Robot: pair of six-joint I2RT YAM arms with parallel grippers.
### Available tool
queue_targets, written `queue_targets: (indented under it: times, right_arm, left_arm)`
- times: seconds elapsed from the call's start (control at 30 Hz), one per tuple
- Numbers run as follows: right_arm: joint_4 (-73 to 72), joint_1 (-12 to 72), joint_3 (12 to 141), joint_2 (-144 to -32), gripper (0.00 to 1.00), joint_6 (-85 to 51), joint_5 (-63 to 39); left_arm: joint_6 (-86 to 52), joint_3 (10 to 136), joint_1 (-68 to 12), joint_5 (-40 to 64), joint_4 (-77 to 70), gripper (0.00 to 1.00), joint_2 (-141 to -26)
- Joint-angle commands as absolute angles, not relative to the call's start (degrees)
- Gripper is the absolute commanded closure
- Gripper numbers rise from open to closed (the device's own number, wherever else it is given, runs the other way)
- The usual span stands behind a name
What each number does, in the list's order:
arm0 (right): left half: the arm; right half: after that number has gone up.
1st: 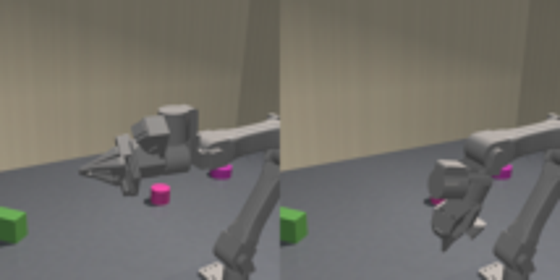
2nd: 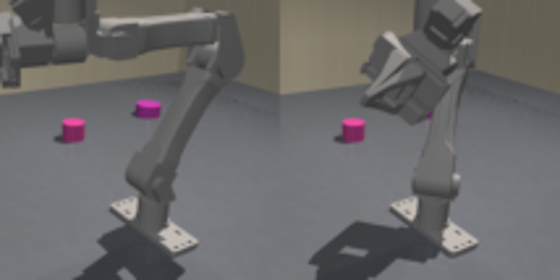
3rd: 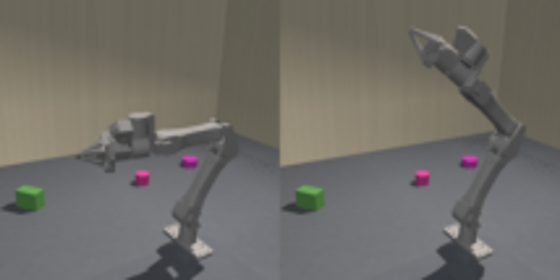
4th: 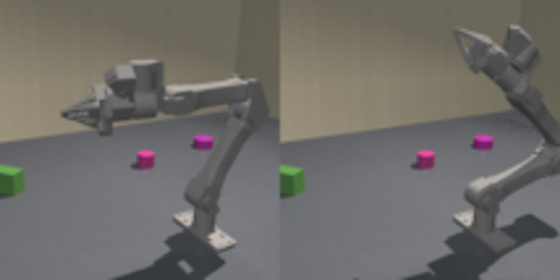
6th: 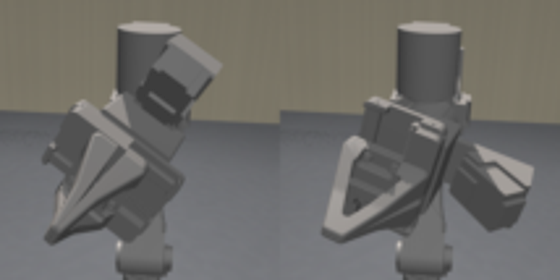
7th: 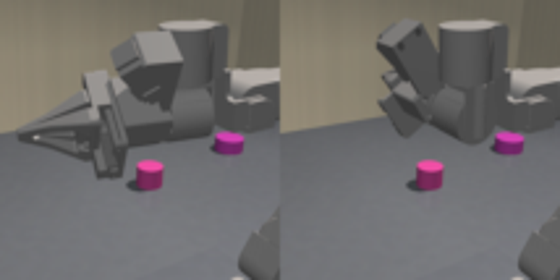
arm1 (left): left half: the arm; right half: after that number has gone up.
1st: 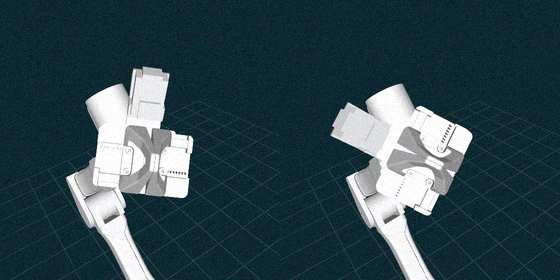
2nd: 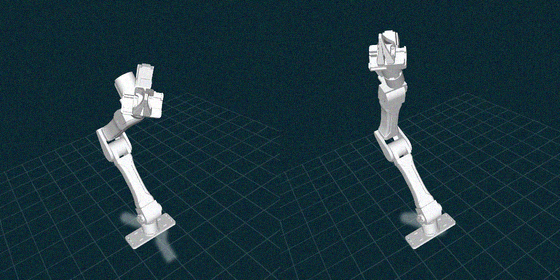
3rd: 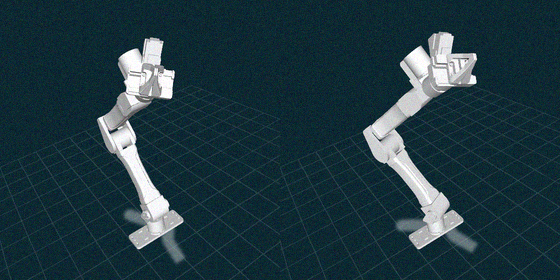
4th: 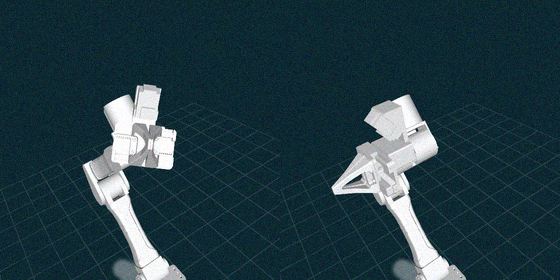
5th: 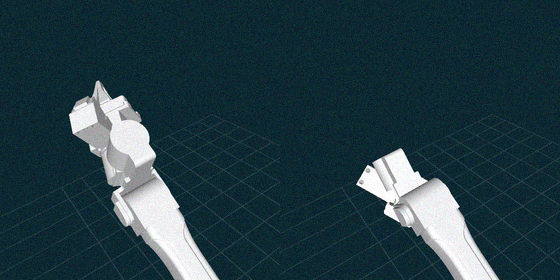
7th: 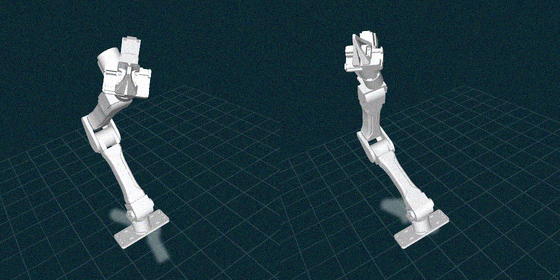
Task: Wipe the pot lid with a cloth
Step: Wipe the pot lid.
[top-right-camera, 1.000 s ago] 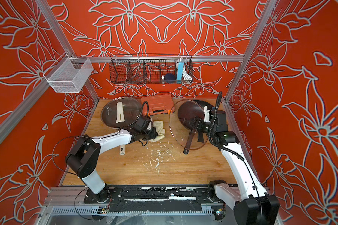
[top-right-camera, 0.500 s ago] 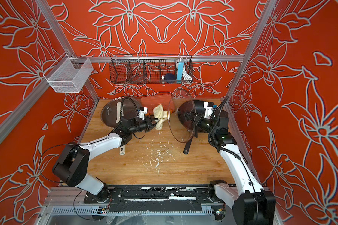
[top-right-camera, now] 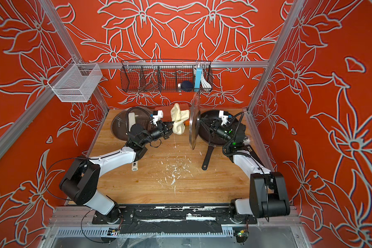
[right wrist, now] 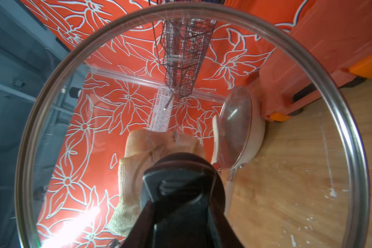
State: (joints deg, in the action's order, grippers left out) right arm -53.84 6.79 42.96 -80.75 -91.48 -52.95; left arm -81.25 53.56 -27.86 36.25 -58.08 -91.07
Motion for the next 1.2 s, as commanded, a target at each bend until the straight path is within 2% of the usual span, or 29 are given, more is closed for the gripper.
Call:
queue_targets:
  times: [0.0, 0.17, 0.43, 0.73, 0.97, 1.17]
  right_arm:
    - [-80.71, 7.18, 44.29, -82.38, 1.0, -104.99, -54.83]
    - [-80.82, 8.16, 44.77, -84.07, 1.0, -105.2, -56.13]
    - [-80.86, 8.96, 45.48, -85.13, 1.0, -105.82, -58.4]
    - [-80.86, 9.98, 45.91, -84.7, 1.0, -105.82, -59.96]
    - [-80.82, 9.95, 46.15, -84.35, 1.0, -105.91, -59.5]
    - [-80.76, 10.01, 46.18, -84.86, 1.0, -105.64, -59.28]
  left_arm:
    - [-82.37, 57.83, -30.27, 37.05, -63.14, 1.0, -92.24]
    - [-79.5, 62.34, -33.23, 36.85, -59.96, 1.0, -94.12]
    - [-81.13, 66.07, -33.66, 36.12, -61.21, 1.0, -98.16]
    - [-75.27, 74.0, -30.67, 36.12, -54.31, 1.0, -103.14]
    - [-78.88, 75.91, -26.78, 36.64, -56.47, 1.0, -108.91]
    - [-78.69, 77.84, -26.66, 38.55, -55.9, 1.0, -109.29]
